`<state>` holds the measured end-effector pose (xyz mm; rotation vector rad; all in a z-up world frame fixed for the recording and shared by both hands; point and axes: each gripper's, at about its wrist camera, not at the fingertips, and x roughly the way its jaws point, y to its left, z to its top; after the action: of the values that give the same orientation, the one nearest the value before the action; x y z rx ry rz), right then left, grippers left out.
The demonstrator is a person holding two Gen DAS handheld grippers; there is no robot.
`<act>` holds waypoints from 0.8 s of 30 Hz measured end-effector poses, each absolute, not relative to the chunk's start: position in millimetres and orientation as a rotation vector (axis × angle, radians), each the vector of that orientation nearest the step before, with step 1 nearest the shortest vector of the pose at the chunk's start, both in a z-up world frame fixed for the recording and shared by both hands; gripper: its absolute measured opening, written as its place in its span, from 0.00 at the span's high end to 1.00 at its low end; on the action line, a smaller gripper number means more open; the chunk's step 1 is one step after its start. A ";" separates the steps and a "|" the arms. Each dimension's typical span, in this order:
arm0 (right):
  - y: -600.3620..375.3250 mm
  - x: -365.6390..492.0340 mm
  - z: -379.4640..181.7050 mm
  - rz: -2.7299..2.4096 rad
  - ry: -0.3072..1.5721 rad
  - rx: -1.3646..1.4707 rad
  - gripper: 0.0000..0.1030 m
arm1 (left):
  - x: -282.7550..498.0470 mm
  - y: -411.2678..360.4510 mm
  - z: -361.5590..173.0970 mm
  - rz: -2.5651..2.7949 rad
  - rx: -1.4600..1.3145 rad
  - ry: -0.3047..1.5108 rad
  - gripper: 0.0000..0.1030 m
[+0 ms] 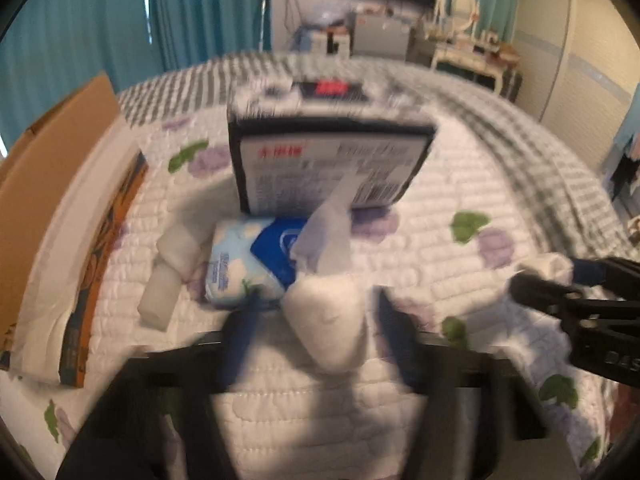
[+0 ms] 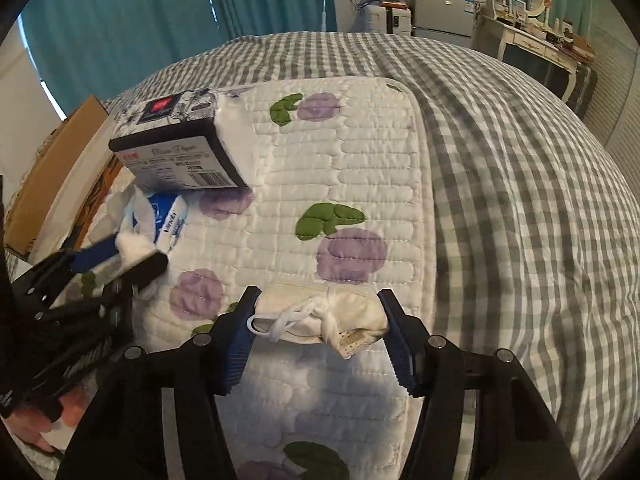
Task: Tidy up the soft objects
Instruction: 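Carry the mask with the right gripper into the box while the left drops its cloth in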
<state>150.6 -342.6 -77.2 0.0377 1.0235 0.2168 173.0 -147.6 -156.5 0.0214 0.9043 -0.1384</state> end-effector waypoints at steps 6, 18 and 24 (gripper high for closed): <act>-338.2 141.5 -72.6 0.226 1.014 0.015 0.43 | 159.6 -137.7 -149.4 -0.203 0.005 0.898 0.67; -285.3 106.8 8.1 0.288 0.881 -0.045 0.43 | 102.6 -88.2 -61.1 -0.271 0.010 0.815 0.67; -234.0 91.7 74.9 0.341 0.776 -0.066 0.43 | 79.1 -33.8 10.2 -0.248 0.056 0.685 0.67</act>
<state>91.7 -234.0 74.9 -0.0664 0.7758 0.3413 79.1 -33.8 10.2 0.0564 0.6851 -0.2479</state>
